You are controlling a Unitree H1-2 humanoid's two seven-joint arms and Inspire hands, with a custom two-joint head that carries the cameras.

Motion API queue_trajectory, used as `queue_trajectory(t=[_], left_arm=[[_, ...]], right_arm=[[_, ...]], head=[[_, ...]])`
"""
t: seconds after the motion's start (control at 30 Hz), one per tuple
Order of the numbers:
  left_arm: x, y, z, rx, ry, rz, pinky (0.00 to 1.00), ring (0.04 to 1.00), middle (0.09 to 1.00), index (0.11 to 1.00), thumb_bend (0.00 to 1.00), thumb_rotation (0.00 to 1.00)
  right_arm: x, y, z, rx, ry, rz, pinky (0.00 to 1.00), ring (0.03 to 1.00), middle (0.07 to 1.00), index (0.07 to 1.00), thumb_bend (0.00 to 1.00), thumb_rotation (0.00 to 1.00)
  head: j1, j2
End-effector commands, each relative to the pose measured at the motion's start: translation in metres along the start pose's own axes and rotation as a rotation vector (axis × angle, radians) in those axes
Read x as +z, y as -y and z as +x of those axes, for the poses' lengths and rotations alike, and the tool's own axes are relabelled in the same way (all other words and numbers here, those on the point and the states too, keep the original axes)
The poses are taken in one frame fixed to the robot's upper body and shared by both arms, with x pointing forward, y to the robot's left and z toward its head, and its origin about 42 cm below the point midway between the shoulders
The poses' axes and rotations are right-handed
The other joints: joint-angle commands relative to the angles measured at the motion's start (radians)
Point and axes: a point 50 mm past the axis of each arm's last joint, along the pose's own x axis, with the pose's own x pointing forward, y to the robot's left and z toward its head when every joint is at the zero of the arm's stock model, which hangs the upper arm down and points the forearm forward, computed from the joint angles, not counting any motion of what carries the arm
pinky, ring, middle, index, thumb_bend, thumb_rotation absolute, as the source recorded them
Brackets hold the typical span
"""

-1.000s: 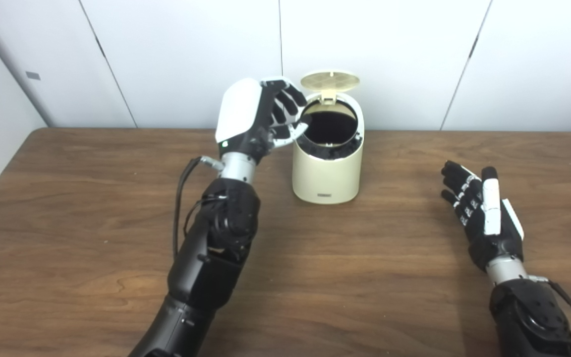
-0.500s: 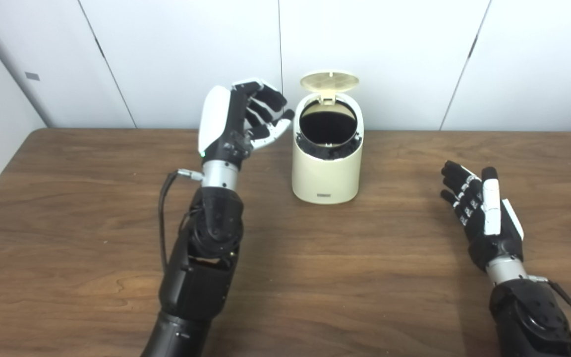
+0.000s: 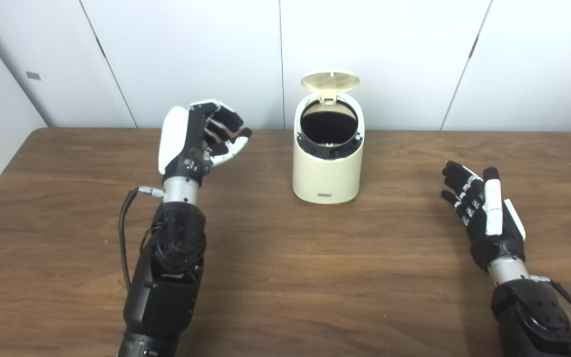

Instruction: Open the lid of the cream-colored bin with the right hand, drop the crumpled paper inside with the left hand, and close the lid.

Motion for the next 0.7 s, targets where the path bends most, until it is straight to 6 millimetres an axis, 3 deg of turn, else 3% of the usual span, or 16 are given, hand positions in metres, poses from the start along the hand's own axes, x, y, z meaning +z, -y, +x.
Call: queue_trajectory(t=[0.0, 0.13, 0.23, 0.27, 0.33, 0.4, 0.47, 0.57, 0.67], left_arm=[[0.014, -0.008, 0.004, 0.011, 0.002, -0.106, 0.40, 0.444, 0.510, 0.457, 0.48, 0.00], [0.005, -0.012, -0.001, -0.016, -0.066, -0.230, 0.41, 0.450, 0.499, 0.478, 0.48, 0.00], [-0.003, -0.013, -0.007, -0.026, -0.093, -0.294, 0.32, 0.441, 0.503, 0.552, 0.47, 0.00], [-0.006, -0.014, -0.009, -0.032, -0.091, -0.307, 0.36, 0.424, 0.506, 0.552, 0.48, 0.00], [-0.013, -0.014, -0.013, -0.059, -0.082, -0.350, 0.43, 0.509, 0.489, 0.522, 0.51, 0.00], [-0.019, -0.014, -0.018, -0.103, -0.078, -0.420, 0.64, 0.708, 0.746, 0.756, 0.49, 0.32], [-0.024, -0.014, -0.021, -0.141, -0.081, -0.476, 0.76, 0.816, 0.854, 0.853, 0.48, 0.49], [-0.031, -0.015, -0.026, -0.180, -0.086, -0.469, 0.90, 0.942, 0.967, 0.964, 0.43, 0.69], [-0.038, -0.017, -0.030, -0.184, -0.083, -0.479, 0.98, 0.991, 0.996, 0.996, 0.45, 0.77]], right_arm=[[0.008, 0.000, 0.004, 0.007, 0.021, -0.008, 0.89, 0.908, 0.849, 0.790, 0.64, 1.00], [0.010, -0.001, 0.004, 0.007, 0.019, -0.004, 0.90, 0.912, 0.848, 0.790, 0.65, 1.00], [0.010, -0.001, 0.003, 0.007, 0.018, -0.002, 0.90, 0.917, 0.849, 0.786, 0.65, 1.00], [0.010, -0.001, 0.004, 0.007, 0.017, -0.003, 0.90, 0.919, 0.852, 0.789, 0.64, 1.00], [0.010, -0.001, 0.003, 0.008, 0.018, -0.007, 0.90, 0.920, 0.855, 0.795, 0.64, 1.00], [0.012, -0.001, 0.003, 0.008, 0.018, -0.012, 0.89, 0.918, 0.854, 0.798, 0.64, 1.00], [0.012, 0.000, 0.003, 0.007, 0.018, -0.012, 0.89, 0.919, 0.855, 0.801, 0.64, 1.00], [0.011, 0.001, 0.003, 0.011, 0.019, -0.011, 0.89, 0.919, 0.856, 0.805, 0.64, 1.00], [0.012, 0.000, 0.003, 0.014, 0.023, 0.000, 0.90, 0.924, 0.859, 0.806, 0.64, 1.00]], head=[[0.000, 0.001], [0.002, 0.004], [0.003, 0.008], [0.003, 0.008], [0.003, 0.008], [0.003, 0.015], [0.003, 0.015], [0.003, 0.015], [0.003, 0.021]])
